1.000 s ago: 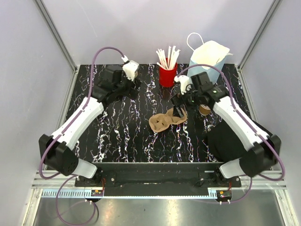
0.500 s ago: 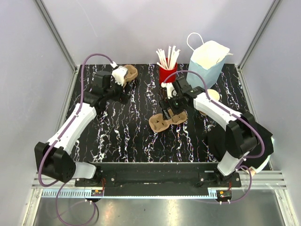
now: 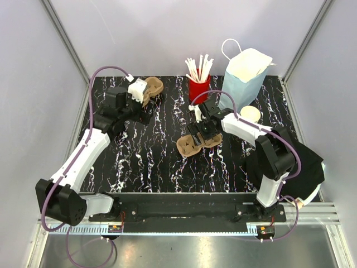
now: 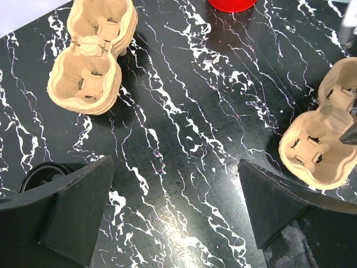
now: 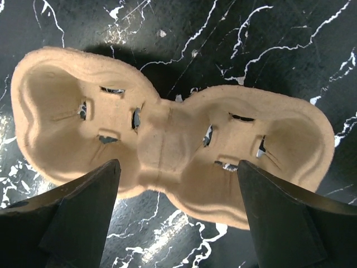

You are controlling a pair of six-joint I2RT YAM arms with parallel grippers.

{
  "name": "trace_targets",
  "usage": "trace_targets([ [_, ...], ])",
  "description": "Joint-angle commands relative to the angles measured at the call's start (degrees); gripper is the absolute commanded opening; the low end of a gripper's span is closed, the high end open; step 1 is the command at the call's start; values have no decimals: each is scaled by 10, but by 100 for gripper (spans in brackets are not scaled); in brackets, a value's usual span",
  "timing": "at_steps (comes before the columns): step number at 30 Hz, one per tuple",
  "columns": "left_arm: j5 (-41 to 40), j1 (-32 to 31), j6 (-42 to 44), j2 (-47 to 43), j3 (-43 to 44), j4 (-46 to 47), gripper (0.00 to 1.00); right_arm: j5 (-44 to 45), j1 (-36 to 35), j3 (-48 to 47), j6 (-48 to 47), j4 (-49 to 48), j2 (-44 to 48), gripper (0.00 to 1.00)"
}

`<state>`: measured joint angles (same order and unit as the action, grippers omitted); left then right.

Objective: Pack the takeout coffee

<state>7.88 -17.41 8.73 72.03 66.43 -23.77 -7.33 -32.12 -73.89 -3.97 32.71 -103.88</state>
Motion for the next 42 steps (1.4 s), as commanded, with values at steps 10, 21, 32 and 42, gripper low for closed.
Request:
trace_targets([
  [10, 35, 25, -16, -34, -24, 50, 99, 70, -38, -6, 20, -35, -37, 87],
  [21, 49, 32, -22, -33, -28, 54, 99, 80, -39, -7, 36, -36, -34, 73],
  [32, 53, 35, -23, -30, -30, 56, 99, 51, -39, -56, 36, 27, -61, 68],
  [42, 58, 42, -24, -33, -32, 56, 99, 50, -39, -106, 33, 86, -99, 63],
])
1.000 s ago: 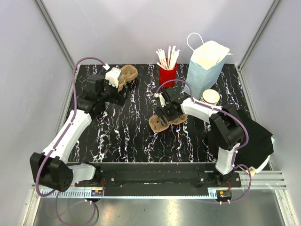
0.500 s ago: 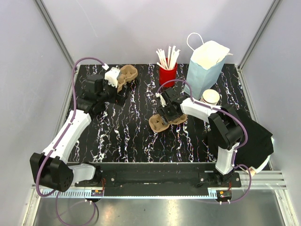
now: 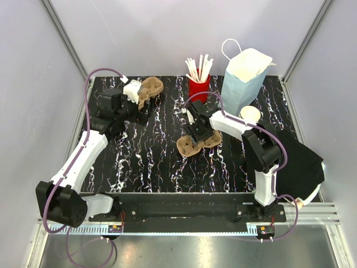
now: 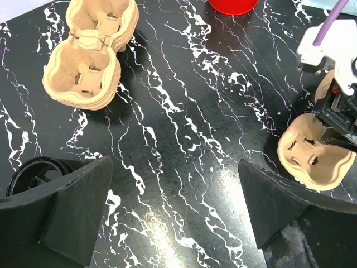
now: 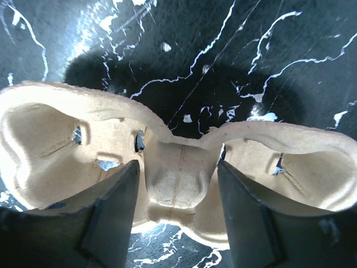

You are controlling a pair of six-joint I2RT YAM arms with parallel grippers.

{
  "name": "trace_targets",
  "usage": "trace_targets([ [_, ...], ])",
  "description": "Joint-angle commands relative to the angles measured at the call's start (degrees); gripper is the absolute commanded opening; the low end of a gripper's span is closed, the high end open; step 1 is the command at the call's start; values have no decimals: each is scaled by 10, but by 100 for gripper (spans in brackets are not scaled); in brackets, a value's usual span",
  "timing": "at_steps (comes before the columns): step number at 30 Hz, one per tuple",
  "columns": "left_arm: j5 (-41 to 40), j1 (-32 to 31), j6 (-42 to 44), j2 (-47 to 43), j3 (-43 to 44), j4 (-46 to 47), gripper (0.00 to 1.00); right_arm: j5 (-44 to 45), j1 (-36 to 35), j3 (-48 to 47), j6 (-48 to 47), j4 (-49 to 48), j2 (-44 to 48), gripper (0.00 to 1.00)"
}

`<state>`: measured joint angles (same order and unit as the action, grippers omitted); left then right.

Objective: Pack the takeout coffee

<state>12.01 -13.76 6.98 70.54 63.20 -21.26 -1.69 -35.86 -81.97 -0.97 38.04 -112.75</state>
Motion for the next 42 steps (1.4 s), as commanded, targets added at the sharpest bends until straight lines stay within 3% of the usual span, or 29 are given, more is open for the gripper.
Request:
trace_targets([
  [1, 18, 7, -7, -18, 0, 31, 99, -4, -2, -25, 3, 36, -12, 62],
  [16, 22, 10, -8, -16, -2, 33, 99, -8, -4, -33, -3, 37, -11, 57],
  [24, 26, 13, -9, -18, -1, 33, 99, 5, -7, -33, -12, 34, -5, 49],
  [42, 9, 14, 14, -11, 49, 23, 99, 41, -7, -150, -104, 72, 191, 48],
])
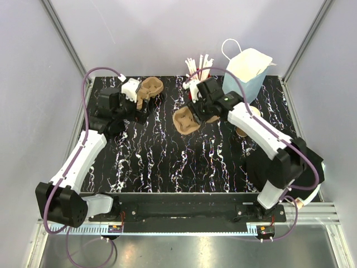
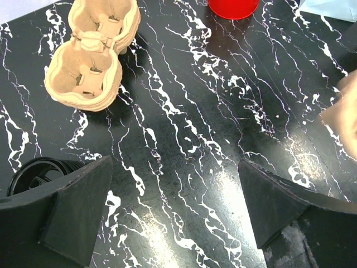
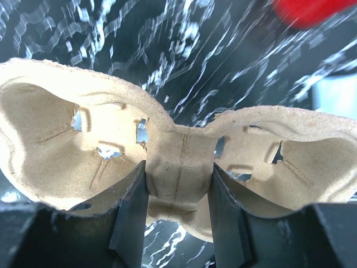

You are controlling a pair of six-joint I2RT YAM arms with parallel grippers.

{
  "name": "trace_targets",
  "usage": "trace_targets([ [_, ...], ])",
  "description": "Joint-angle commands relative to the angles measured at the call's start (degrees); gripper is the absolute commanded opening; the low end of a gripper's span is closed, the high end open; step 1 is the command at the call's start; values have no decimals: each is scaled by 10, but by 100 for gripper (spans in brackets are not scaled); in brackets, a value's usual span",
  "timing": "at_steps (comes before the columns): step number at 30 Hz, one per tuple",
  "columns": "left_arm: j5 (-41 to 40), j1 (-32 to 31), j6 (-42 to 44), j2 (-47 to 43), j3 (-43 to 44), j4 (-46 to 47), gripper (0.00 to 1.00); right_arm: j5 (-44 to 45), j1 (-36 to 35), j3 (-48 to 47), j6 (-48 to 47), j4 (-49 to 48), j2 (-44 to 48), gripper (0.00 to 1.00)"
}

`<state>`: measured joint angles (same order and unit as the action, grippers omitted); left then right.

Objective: Pack the takeout coffee

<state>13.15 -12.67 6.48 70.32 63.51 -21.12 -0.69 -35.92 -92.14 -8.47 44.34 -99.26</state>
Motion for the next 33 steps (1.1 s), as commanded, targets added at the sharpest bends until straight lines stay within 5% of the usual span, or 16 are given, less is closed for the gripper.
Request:
trace_targets([
  [1, -1, 2, 25, -6, 50, 21, 99, 44, -6, -58, -37, 9, 65, 48],
  [10, 14, -30, 96, 67, 145, 28, 99, 181, 3, -117, -84, -18, 150, 47],
  [17, -129, -148, 216, 159, 231, 62, 99, 265, 68, -103, -105, -81, 223, 47],
  [26, -239, -266, 488, 254, 296, 174, 99, 307, 204, -46, -138, -165, 294, 46],
  [33, -189, -320, 693, 286, 291, 228, 99, 341, 248, -10, -144, -207, 291, 46],
])
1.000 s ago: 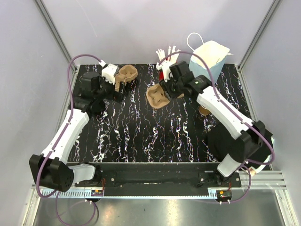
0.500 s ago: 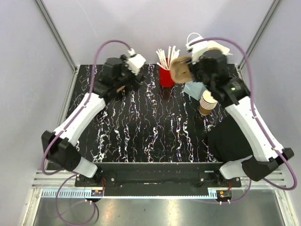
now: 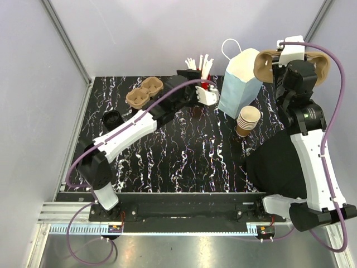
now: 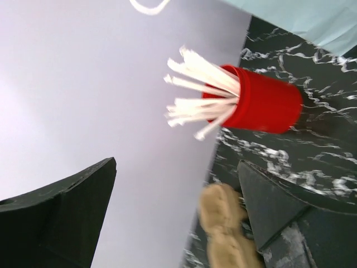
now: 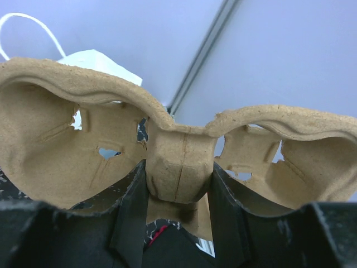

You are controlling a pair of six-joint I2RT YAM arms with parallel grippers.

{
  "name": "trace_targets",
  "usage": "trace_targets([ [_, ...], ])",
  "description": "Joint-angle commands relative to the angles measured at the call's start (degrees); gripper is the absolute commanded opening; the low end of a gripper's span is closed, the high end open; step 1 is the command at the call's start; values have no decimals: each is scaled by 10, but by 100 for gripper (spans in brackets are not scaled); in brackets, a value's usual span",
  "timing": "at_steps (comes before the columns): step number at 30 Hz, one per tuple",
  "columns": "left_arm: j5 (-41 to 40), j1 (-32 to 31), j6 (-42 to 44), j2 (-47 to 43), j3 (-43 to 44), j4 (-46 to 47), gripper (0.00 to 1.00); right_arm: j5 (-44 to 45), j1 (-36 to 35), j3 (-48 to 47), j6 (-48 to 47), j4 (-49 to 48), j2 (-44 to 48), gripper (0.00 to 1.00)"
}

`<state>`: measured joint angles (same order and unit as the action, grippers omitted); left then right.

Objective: Pack the takeout coffee

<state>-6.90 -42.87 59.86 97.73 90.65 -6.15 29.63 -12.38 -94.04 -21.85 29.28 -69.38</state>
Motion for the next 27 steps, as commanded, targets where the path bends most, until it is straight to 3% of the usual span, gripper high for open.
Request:
trace_targets([
  [1, 28, -18, 180, 17, 22, 84, 99, 42, 19, 8, -8, -64, -9, 46],
  [3, 66, -20, 225, 39, 43, 110, 99, 53, 28, 7, -2, -74, -13, 45],
  [8, 102, -21, 221, 105, 115, 129, 99, 56, 38, -6, -32, -109, -42, 45],
  [13, 49, -23, 185, 88, 54, 156, 99, 47, 37, -69, -78, -117, -118, 45],
  [15, 19, -23, 146, 75, 38, 146, 99, 38, 37, -107, -85, -118, -161, 44],
  [19, -56, -18, 28, 29, 33, 23, 99, 36, 38, -192, -101, -106, -257, 44],
  [22, -61, -3, -87, -19, 17, -46, 99, 32, 37, -261, -119, -86, -315, 44],
  [27, -45, 38, -183, -101, -37, -100, 99, 6, 31, -386, -151, 1, -387, 43],
])
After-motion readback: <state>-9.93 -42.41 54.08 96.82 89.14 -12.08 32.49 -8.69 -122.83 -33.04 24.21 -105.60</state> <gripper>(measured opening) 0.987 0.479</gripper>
